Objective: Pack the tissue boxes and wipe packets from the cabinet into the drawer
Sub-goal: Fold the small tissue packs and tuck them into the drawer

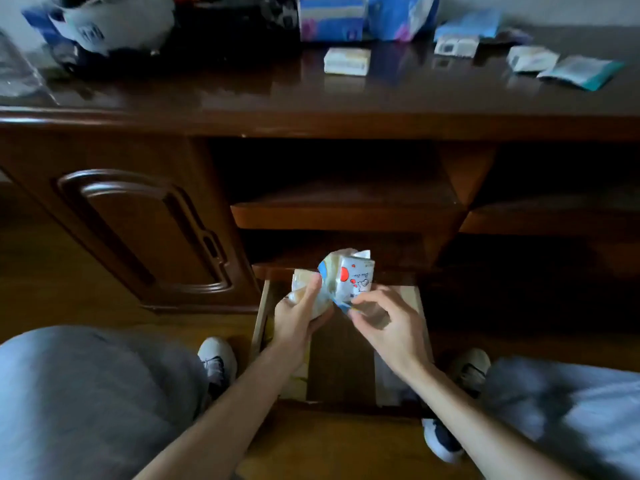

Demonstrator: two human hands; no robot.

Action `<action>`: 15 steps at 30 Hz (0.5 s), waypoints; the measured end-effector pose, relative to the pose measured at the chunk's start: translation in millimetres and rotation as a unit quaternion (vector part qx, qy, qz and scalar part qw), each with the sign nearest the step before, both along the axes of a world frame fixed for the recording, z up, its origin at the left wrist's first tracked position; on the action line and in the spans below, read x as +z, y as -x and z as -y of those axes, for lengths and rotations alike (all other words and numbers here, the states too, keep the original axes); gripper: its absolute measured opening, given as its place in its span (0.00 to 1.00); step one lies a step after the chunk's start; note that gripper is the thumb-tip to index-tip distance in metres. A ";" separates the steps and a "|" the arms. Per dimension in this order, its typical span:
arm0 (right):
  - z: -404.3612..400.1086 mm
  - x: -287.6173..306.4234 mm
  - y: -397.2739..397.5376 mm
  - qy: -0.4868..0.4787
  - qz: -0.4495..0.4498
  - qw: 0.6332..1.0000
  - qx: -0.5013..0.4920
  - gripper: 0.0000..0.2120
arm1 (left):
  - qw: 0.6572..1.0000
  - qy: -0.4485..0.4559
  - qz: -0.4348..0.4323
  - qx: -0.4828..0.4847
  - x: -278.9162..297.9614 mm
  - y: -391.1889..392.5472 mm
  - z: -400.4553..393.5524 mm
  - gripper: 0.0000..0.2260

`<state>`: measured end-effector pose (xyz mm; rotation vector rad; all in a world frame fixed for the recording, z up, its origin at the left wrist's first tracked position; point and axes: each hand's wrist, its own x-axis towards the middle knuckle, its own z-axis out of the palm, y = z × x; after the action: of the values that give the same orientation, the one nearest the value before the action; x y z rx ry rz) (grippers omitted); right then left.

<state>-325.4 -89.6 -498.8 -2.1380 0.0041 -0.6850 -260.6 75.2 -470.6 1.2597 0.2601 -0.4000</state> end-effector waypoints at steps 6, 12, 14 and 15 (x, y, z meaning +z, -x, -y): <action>-22.3 -43.8 -3.3 -0.093 -0.191 0.977 0.022 0.11 | 0.989 0.026 -0.117 -0.089 -60.9 -10.6 -8.3 0.26; -18.0 -64.4 -12.7 -0.236 -0.268 0.934 0.016 0.17 | 0.984 -0.009 -0.177 -0.016 -100.2 -5.7 -7.3 0.13; -15.6 -65.4 -13.3 -0.254 -0.289 0.923 0.000 0.19 | 0.985 -0.033 -0.170 -0.013 -110.8 -5.9 -7.9 0.11; -14.6 -66.1 -12.8 -0.261 -0.300 0.917 -0.003 0.21 | 0.986 -0.040 -0.161 -0.013 -113.7 -6.1 -8.3 0.11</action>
<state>-312.6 -75.0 -564.9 -1.7390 0.4743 0.0102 -254.5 83.6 -584.3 1.2756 0.5390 -0.6217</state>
